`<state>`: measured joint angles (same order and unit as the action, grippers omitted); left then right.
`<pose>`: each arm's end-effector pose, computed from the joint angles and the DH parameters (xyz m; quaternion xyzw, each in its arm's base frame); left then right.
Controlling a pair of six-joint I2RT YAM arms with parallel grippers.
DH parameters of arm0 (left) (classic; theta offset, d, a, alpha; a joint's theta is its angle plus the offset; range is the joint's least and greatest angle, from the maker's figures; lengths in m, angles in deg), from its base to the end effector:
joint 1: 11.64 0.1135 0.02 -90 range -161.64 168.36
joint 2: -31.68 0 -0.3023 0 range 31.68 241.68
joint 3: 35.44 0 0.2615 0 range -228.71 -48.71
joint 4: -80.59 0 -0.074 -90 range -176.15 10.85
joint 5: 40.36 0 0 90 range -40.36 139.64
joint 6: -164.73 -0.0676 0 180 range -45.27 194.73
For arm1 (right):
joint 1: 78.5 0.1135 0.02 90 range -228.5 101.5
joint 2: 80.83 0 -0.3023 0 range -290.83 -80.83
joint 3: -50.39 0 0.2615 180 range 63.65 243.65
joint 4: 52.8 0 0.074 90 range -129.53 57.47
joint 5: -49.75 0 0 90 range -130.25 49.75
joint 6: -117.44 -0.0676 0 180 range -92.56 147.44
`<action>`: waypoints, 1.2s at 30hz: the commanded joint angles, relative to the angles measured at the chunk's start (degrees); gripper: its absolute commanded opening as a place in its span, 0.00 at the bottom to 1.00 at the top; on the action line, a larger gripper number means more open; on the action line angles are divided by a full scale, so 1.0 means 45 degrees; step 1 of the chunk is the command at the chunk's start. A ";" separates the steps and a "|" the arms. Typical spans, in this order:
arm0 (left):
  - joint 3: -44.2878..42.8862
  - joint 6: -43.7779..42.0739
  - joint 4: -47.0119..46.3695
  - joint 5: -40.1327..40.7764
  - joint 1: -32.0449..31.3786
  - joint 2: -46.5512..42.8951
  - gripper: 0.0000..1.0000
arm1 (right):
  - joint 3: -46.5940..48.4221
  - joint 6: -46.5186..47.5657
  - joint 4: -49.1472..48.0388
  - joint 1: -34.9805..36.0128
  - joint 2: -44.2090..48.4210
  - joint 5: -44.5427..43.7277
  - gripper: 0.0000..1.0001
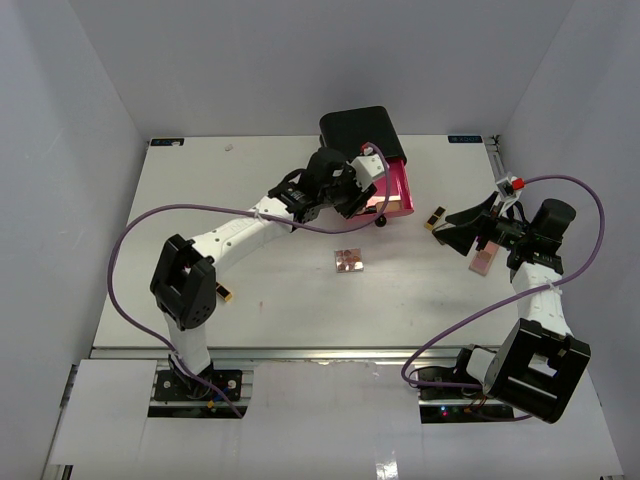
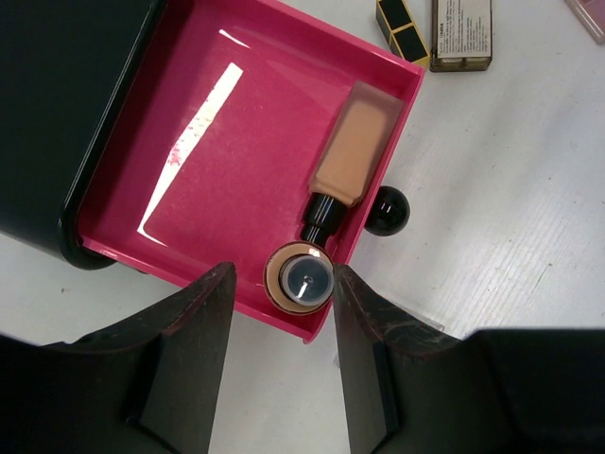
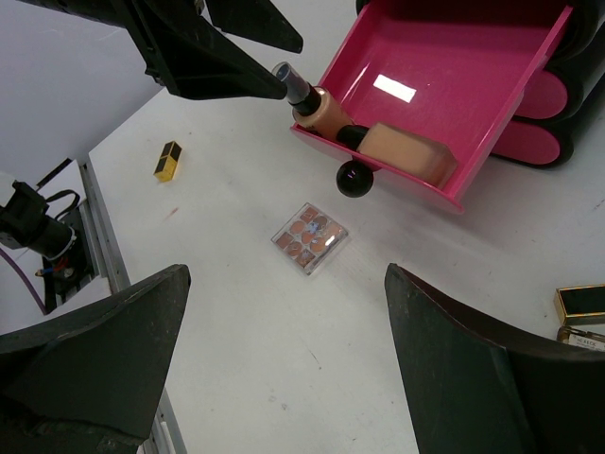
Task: Organize the makeup
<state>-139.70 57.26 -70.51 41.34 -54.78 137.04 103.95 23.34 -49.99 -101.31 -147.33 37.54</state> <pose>0.3462 -0.3378 0.3295 0.4671 0.7275 -0.1719 0.4723 0.2462 -0.0319 0.3082 -0.2242 0.6917 0.4176 0.5449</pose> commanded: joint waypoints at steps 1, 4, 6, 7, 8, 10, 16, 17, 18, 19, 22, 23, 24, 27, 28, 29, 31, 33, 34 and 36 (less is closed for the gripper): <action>-0.0657 0.0073 -0.0115 -0.0324 0.0035 0.0219 0.52 | 0.0011 -0.0007 -0.0352 -0.0049 -0.0027 0.0311 0.90; -0.0749 0.0072 -0.0037 -0.0230 0.0035 0.0292 0.49 | -0.0005 -0.0010 -0.0371 -0.0049 -0.0027 0.0331 0.90; -0.0767 0.0036 -0.0025 -0.0094 0.0035 0.0323 0.46 | 0.0015 -0.0007 -0.0359 -0.0061 -0.0027 0.0331 0.90; -0.0774 0.0016 -0.0018 -0.0021 0.0035 0.0336 0.45 | 0.0029 -0.0007 -0.0353 -0.0067 -0.0027 0.0331 0.90; -0.0803 -0.0015 -0.0027 0.0074 0.0035 0.0366 0.44 | 0.0030 -0.0017 -0.0352 -0.0078 -0.0027 0.0340 0.90; -0.0895 -0.0091 -0.0037 0.0302 0.0035 0.0442 0.42 | 0.0030 -0.0027 -0.0352 -0.0072 -0.0027 0.0350 0.90; -0.1313 -0.0126 -0.0054 0.0611 0.0183 0.0698 0.35 | 0.0030 -0.0027 -0.0332 -0.0068 -0.0007 0.0350 0.90; -0.1417 -0.0104 -0.0076 0.0604 0.0219 0.0747 0.34 | 0.0021 -0.0027 -0.0332 -0.0068 -0.0007 0.0350 0.90; -0.1529 -0.0079 -0.0095 0.0590 0.0257 0.0794 0.32 | 0.0012 -0.0025 -0.0332 -0.0068 -0.0007 0.0350 0.90; -0.1648 -0.0031 -0.0096 0.0555 0.0328 0.0866 0.32 | 0.0024 -0.0014 -0.0332 -0.0068 -0.0007 0.0350 0.90; -0.2013 0.0037 -0.0034 0.0407 0.0465 0.1150 0.31 | 0.0030 -0.0018 -0.0332 -0.0077 -0.0007 0.0370 0.90; -0.2192 0.0074 0.0004 0.0362 0.0517 0.1248 0.31 | 0.0030 -0.0011 -0.0332 -0.0084 -0.0007 0.0370 0.90; -0.2357 0.0105 0.0041 0.0321 0.0562 0.1354 0.31 | 0.0030 -0.0007 -0.0332 -0.0088 -0.0007 0.0370 0.90; -0.2876 0.0066 0.0223 0.0243 0.0634 0.1873 0.30 | 0.0030 -0.0020 -0.0326 -0.0088 -0.0001 0.0363 0.90; -0.3069 0.0014 0.0324 0.0242 0.0640 0.1957 0.30 | 0.0030 -0.0027 -0.0322 -0.0088 -0.0007 0.0370 0.90; -0.3254 -0.0016 0.0454 0.0226 0.0640 0.2062 0.31 | 0.0030 -0.0027 -0.0313 -0.0088 -0.0013 0.0370 0.90; -0.3648 -0.0057 0.0715 0.0159 0.0640 0.2424 0.31 | 0.0030 -0.0020 -0.0313 -0.0088 -0.0027 0.0370 0.90; -0.4018 -0.0084 0.0833 0.0083 0.0640 0.2668 0.31 | 0.0030 -0.0019 -0.0313 -0.0099 -0.0027 0.0370 0.90; -0.4152 -0.0076 0.0858 0.0034 0.0640 0.2762 0.31 | 0.0034 -0.0023 -0.0313 -0.0107 -0.0031 0.0370 0.90; -0.4416 -0.0048 0.0914 -0.0077 0.0640 0.2970 0.31 | 0.0048 -0.0009 -0.0313 -0.0107 -0.0045 0.0370 0.90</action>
<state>-156.09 57.15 -68.60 42.54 -52.26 149.29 103.95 23.34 -49.99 -101.37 -147.33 37.94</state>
